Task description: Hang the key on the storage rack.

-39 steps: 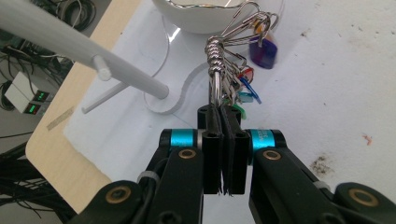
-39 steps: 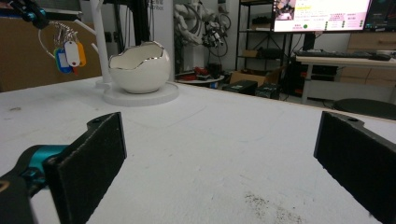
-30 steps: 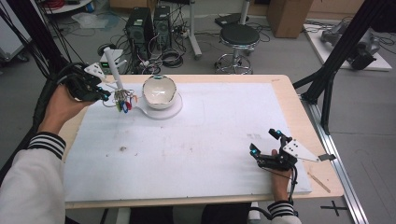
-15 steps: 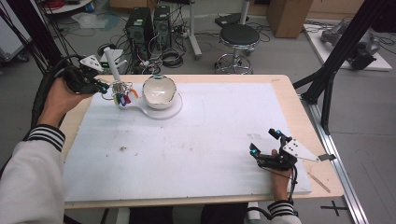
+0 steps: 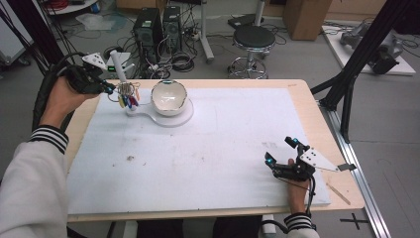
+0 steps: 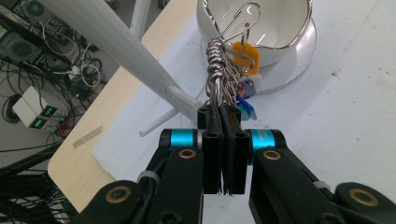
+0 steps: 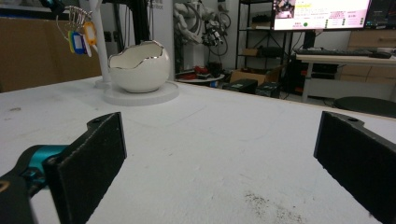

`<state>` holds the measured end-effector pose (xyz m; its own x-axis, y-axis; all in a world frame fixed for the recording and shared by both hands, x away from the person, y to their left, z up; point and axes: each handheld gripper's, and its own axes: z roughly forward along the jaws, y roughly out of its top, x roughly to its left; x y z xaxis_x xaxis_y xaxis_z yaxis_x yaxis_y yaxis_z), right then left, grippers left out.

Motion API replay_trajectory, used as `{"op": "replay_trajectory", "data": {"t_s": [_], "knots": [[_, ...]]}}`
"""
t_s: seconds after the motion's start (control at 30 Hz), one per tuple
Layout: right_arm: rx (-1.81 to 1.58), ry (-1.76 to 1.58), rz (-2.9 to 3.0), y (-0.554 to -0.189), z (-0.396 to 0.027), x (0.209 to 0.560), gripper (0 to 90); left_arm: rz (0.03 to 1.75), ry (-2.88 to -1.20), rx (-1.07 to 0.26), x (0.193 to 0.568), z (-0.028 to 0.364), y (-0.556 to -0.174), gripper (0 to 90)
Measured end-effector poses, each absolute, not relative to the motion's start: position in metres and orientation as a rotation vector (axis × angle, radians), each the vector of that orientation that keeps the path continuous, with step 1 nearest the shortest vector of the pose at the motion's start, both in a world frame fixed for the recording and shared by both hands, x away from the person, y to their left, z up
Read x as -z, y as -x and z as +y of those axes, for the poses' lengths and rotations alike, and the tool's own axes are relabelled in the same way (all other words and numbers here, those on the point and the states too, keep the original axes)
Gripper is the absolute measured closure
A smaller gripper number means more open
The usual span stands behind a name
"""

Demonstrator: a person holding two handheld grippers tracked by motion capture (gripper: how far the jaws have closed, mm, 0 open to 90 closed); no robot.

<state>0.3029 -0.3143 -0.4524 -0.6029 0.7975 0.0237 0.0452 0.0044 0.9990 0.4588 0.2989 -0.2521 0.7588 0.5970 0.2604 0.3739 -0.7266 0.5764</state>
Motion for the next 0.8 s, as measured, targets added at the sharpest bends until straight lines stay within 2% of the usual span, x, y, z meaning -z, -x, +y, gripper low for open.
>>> {"op": "replay_trajectory", "data": {"t_s": [0.43, 0.8], "knots": [[-1.657, -0.87, 1.702, -0.303, -0.314, 0.452, 1.8, 0.697, -2.472, -0.592, 0.247, 0.29, -0.474, 87.5], [-1.655, -0.87, 1.702, -0.303, -0.314, 0.452, 1.8, 0.712, -2.459, -0.591, 0.25, 0.3, -0.482, 87.5]]}}
